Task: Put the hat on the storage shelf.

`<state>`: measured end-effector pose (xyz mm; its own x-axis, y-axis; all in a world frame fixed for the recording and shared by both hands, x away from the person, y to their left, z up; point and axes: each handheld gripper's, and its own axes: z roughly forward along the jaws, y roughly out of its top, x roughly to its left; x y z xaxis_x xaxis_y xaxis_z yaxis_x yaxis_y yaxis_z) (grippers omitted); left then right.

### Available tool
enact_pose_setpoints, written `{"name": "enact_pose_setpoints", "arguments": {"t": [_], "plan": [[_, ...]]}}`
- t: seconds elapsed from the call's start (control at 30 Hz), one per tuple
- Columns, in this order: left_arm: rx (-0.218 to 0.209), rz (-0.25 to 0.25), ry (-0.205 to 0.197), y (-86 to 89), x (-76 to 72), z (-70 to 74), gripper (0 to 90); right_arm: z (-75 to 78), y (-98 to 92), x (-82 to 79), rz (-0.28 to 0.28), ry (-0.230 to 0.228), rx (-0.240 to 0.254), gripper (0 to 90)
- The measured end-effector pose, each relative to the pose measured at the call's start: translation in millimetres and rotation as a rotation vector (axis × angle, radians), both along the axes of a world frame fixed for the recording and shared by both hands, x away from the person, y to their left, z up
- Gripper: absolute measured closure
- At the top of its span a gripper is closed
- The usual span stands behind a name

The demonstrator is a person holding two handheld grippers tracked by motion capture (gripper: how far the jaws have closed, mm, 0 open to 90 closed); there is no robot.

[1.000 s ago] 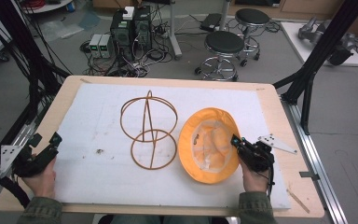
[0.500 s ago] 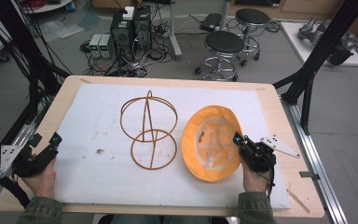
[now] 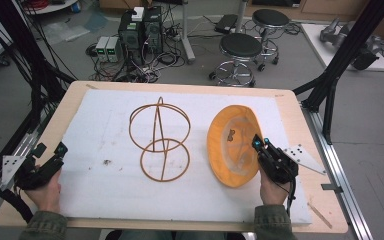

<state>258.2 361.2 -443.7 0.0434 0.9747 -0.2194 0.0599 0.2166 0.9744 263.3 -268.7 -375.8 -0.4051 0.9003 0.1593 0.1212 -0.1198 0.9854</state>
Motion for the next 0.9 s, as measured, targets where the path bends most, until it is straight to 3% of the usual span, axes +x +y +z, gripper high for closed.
{"name": "enact_pose_setpoints", "arguments": {"t": [0.13, 0.23, 0.43, 0.7, 0.9], "plan": [[-0.008, -0.006, -0.006, -0.5, -0.2, 0.0, 28.8, 4.0, 1.5, -1.4, -0.004, -0.085, 0.003, 86.8], [-0.008, -0.009, -0.010, -0.4, -0.9, 0.4, 28.8, 7.4, 5.3, -3.2, -0.003, -0.132, -0.023, 86.8], [-0.010, -0.008, -0.010, -0.7, -1.4, 0.3, 28.8, 13.1, 7.9, -1.3, -0.006, -0.139, -0.013, 86.8], [-0.012, -0.001, -0.003, -1.0, -4.5, 0.1, 28.9, 33.1, 13.7, 8.0, -0.014, -0.173, 0.006, 86.8], [-0.015, -0.004, -0.004, -2.1, -4.5, 0.2, 28.9, 54.2, 23.3, 12.7, -0.027, -0.203, -0.016, 86.8]]}}
